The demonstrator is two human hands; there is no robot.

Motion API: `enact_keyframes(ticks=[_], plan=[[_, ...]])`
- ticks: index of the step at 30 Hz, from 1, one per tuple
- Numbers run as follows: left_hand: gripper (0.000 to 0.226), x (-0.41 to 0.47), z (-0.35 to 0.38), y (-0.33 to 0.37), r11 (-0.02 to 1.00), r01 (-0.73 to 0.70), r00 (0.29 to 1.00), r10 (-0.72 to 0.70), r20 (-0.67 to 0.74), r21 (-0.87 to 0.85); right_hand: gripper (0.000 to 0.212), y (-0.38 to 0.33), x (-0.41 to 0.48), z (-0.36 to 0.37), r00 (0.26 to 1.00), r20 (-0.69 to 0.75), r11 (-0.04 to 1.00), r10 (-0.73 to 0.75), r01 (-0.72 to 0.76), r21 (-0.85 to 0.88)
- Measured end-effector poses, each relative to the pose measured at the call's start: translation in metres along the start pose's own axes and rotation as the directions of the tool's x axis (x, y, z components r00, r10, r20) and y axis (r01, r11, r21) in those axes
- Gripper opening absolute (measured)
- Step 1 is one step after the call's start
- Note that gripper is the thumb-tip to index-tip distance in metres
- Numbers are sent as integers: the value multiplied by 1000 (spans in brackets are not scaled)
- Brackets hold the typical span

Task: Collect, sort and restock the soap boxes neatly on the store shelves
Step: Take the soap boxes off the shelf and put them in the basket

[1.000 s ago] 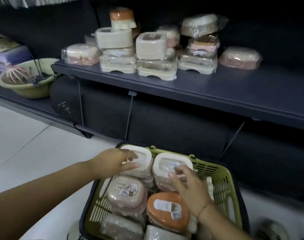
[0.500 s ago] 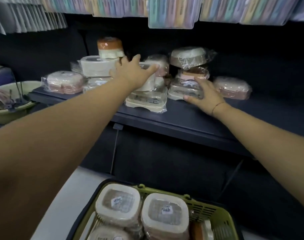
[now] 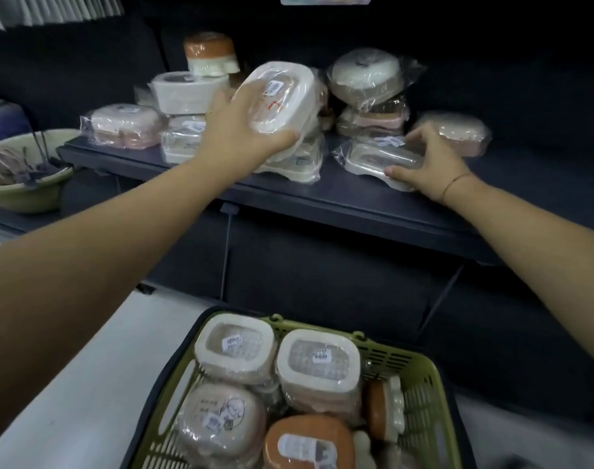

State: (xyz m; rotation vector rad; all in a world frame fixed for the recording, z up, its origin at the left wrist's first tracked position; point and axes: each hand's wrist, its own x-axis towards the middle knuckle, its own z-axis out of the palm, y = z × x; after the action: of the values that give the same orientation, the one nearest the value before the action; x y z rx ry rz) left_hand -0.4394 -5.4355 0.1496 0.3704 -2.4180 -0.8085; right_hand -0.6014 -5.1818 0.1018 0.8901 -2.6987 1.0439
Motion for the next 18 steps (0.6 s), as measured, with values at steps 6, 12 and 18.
enact_keyframes(ticks=[6, 12, 18], plan=[[93, -141, -51, -14, 994, -94, 940, 107, 325, -56, 57, -14, -77, -30, 997, 64, 999, -37, 35, 39], [92, -250, -72, -75, 998, 57, 672, -37, 740, -1, 57, -45, -216, -42, 994, 91, 982, -53, 35, 186], [97, -297, -40, -108, 989, -105, 321, -62, 945, 100, 59, -39, -325, 38, 848, 529, 995, 31, -76, 63]])
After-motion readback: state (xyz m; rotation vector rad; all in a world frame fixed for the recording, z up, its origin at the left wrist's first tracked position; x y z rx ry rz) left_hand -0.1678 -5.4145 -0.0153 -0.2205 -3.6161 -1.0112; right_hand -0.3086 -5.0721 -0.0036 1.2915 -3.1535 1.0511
